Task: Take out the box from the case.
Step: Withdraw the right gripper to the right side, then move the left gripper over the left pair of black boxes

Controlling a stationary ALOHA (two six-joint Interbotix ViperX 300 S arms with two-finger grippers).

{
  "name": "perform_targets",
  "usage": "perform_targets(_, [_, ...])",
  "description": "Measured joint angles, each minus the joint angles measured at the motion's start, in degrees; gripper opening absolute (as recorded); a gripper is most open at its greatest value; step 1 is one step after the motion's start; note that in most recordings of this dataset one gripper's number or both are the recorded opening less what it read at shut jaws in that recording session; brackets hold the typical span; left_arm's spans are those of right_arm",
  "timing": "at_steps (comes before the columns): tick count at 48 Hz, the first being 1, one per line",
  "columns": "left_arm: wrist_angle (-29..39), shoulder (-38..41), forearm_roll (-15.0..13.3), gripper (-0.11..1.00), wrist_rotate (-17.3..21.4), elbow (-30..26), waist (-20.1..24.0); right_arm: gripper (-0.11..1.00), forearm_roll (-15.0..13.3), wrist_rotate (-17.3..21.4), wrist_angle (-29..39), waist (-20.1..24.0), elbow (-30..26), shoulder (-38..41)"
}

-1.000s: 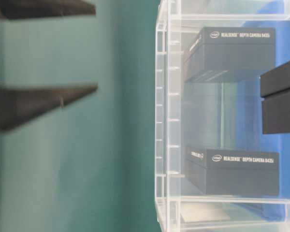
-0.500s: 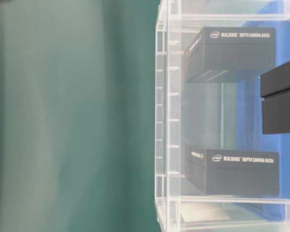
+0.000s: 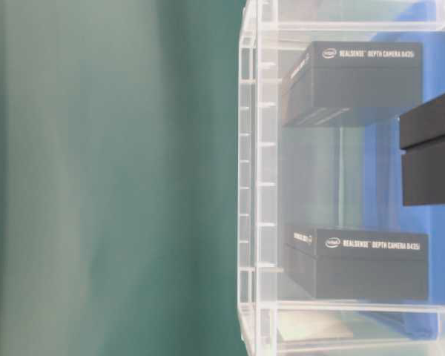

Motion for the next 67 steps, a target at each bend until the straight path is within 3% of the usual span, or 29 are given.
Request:
perform_targets(10, [0.09, 0.00, 0.00, 0.95, 0.09, 0.00, 0.00, 0.92, -2.02, -3.16, -2.90, -4.75, 2.99, -0.79])
perform_targets(31, [0.09, 0.00, 0.00, 0.95, 0.26, -0.09, 0.00, 0.92, -2.02, -23.47, -6.33, -25.75, 4.48, -3.16])
perform_targets(42, [0.00, 0.18, 0.00, 0.95, 0.26, 0.00, 0.00, 0.92, -1.23, -30.50, -8.44, -34.45, 4.48, -3.16])
perform_targets(52, [0.09, 0.35, 0.00, 0.95, 0.18, 0.00, 0.00, 0.92, -0.70, -33.84, -8.79, -38.41, 4.48, -3.16])
perform_targets(67, [0.00, 0.88, 0.00, 0.95, 0.18, 0.00, 0.00, 0.92, -0.18, -33.93, -9.76, -38.85, 4.39, -3.16])
